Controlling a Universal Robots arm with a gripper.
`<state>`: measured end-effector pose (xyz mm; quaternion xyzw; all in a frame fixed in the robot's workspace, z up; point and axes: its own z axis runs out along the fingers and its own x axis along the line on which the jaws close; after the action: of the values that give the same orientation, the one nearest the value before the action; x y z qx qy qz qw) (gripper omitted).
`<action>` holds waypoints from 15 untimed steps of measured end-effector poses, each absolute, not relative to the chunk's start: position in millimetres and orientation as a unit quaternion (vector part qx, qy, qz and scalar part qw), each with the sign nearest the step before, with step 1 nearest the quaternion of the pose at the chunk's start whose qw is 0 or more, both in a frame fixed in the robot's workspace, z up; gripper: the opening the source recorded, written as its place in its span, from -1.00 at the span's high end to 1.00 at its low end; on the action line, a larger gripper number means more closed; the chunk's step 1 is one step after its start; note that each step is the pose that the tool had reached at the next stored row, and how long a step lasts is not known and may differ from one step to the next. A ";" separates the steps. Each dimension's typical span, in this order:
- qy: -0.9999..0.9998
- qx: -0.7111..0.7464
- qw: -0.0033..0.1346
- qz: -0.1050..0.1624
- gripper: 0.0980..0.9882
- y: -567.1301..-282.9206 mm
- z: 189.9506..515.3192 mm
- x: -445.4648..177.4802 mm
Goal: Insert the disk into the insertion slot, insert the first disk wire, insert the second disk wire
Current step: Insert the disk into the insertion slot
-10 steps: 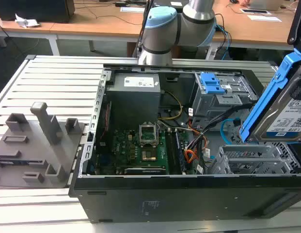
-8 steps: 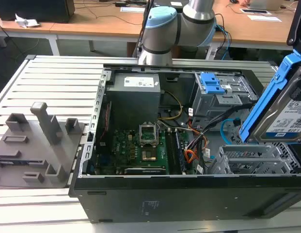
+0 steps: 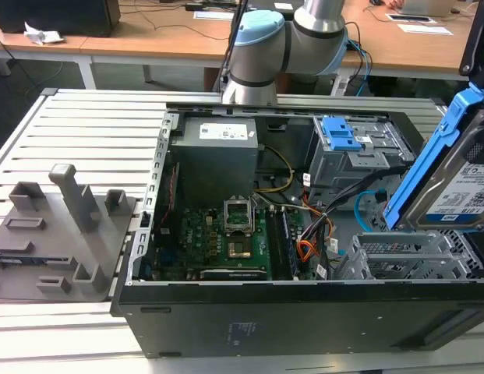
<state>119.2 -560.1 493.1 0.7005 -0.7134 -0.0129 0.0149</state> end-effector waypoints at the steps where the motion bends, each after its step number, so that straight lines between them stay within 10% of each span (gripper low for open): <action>1: -0.713 0.701 0.015 -0.013 0.40 -560.1 491.6 119.1; 15: -0.713 0.701 0.015 -0.013 0.40 -560.0 472.8 119.1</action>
<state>119.1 -560.0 472.8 0.7005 -0.7134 -0.0128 0.0150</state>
